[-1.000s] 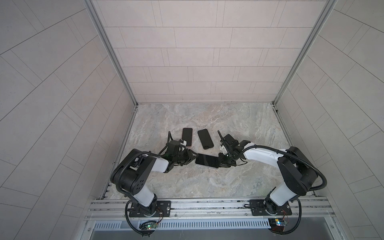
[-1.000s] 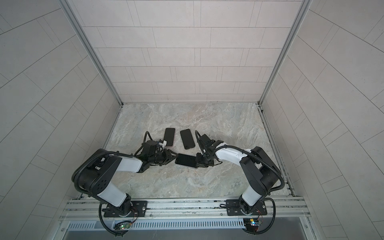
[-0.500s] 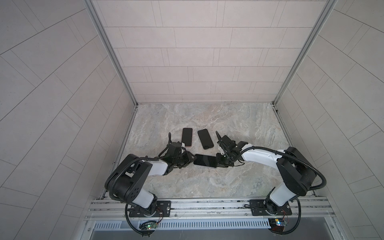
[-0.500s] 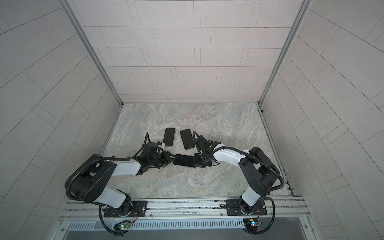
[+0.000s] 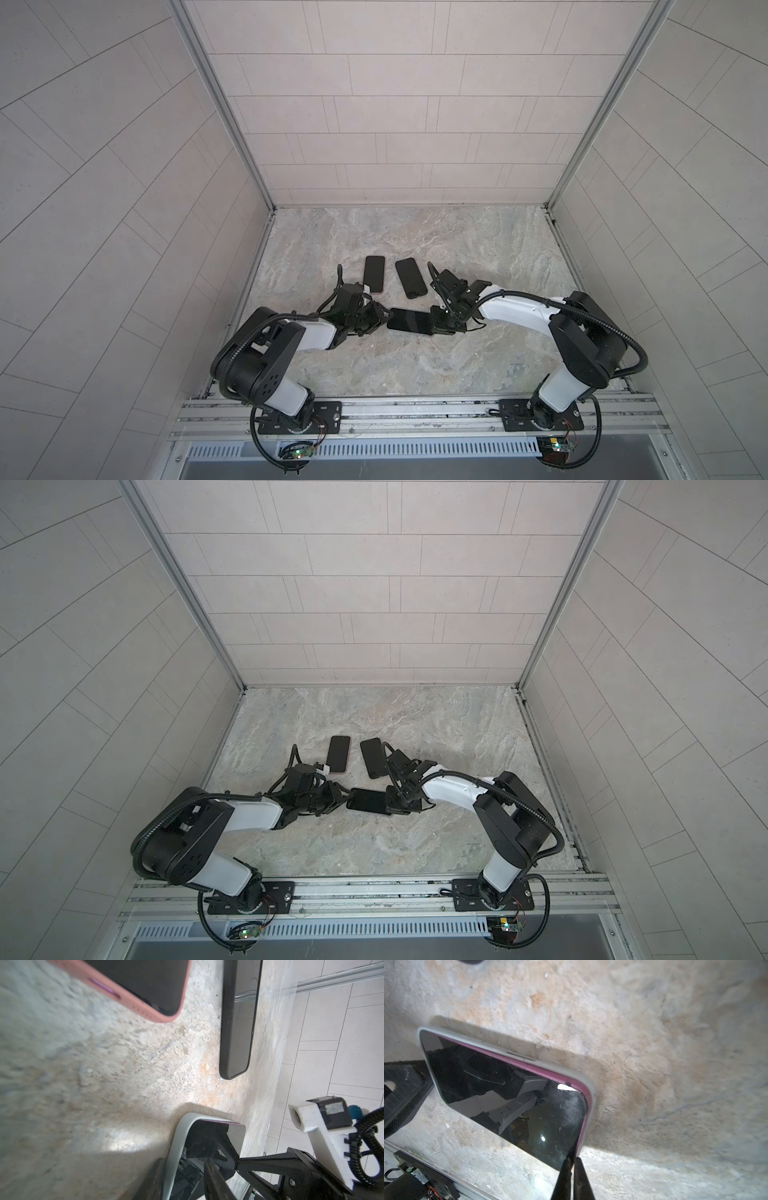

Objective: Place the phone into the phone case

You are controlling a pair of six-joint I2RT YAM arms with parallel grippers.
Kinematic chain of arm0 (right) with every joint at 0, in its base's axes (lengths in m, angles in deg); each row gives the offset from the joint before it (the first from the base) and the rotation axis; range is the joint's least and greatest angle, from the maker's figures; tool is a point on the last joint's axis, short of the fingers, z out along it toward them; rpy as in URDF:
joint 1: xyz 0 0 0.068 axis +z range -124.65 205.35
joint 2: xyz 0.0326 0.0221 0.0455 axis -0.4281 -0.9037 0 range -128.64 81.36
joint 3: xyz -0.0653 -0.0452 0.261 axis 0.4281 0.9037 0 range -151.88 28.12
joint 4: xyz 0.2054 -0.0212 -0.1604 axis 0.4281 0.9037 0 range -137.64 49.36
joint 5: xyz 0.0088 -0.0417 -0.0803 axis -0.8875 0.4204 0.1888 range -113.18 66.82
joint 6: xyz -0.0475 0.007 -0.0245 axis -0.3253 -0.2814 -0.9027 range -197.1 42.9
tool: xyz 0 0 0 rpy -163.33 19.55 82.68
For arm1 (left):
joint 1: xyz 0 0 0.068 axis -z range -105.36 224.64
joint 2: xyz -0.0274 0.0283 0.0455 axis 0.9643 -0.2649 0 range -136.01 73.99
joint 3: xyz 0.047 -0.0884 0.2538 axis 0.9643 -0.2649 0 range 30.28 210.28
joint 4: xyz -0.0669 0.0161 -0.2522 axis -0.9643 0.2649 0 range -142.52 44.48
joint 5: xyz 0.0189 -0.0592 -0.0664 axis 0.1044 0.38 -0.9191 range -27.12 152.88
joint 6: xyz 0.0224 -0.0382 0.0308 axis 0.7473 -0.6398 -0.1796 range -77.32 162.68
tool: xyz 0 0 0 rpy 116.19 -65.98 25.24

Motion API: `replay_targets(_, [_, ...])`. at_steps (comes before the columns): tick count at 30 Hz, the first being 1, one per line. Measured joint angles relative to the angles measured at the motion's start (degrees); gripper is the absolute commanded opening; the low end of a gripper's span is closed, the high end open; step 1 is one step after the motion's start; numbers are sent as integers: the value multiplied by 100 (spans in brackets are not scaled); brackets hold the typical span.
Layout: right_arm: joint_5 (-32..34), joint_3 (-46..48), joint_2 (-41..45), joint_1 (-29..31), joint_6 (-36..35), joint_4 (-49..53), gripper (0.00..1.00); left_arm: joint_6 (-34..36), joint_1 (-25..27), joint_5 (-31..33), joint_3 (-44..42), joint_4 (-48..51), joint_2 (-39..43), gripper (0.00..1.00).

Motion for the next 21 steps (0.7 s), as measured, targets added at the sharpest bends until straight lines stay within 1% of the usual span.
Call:
replay_targets(18, [151,-155,-192,107,118,173,6,20,-2,2,22,-24,-33,38])
replay_targets(21, [173,-181,-236,157,162,146,6,24,-22,105,31,-68,-50,38])
